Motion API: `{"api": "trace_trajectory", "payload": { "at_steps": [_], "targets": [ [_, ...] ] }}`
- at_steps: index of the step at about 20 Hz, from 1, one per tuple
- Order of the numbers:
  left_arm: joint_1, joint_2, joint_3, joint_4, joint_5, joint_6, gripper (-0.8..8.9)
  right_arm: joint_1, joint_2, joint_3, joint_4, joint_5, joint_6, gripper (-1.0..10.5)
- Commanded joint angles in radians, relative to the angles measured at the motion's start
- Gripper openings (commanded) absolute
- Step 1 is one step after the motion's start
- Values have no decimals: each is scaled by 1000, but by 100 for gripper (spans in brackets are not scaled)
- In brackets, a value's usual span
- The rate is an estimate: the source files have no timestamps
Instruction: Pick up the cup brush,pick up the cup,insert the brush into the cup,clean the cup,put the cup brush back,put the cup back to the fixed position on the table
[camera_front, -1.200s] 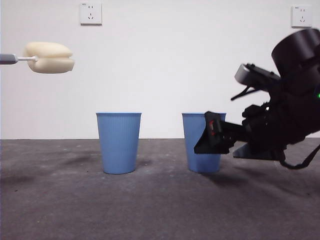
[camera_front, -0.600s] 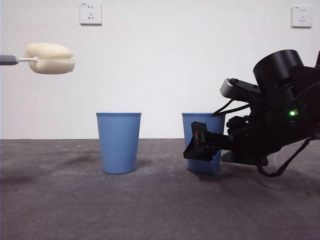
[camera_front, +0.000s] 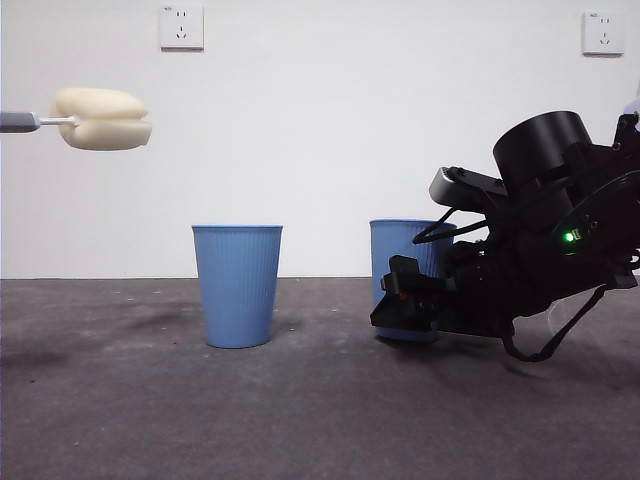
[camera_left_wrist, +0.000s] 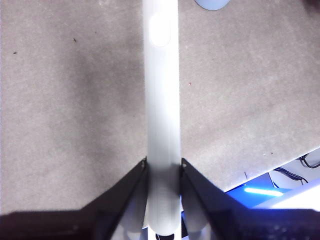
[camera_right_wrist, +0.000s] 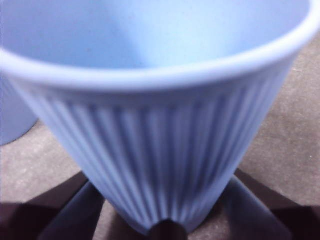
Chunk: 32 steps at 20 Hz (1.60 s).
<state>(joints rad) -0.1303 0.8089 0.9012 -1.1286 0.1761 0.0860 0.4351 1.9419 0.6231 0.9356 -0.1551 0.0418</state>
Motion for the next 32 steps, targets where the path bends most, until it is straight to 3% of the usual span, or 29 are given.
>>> {"api": "trace_trajectory", "payload": {
  "at_steps": [1,6,10,14,18,20,23,32],
  "targets": [
    [-2,1,-9,8,8,9,-9,4,13,2,8,-14,6,-8],
    [-2,3,-9,8,7,24,-9,4,-10,2,-23,-28,14,-11],
    [-2,7,-9,7,7,38,-9,4,-148,2,-231,-27,-44,-12],
    [-22,30,-9,-1,3,56,-9,5,-382,19,-607,-27,-129,-12],
    [-121,59,-9,-21,-56,85,-9,29,-548,137,-1133,-17,-286,-12],
    [-191,72,-9,-21,-87,103,-9,66,-579,216,-1361,29,-345,-12],
    [-305,88,-9,-21,-126,133,-9,135,-579,315,-1591,127,-364,-12],
    [-575,137,-9,-19,-232,209,-9,358,-578,375,-1933,527,-489,-13]
  ]
}}
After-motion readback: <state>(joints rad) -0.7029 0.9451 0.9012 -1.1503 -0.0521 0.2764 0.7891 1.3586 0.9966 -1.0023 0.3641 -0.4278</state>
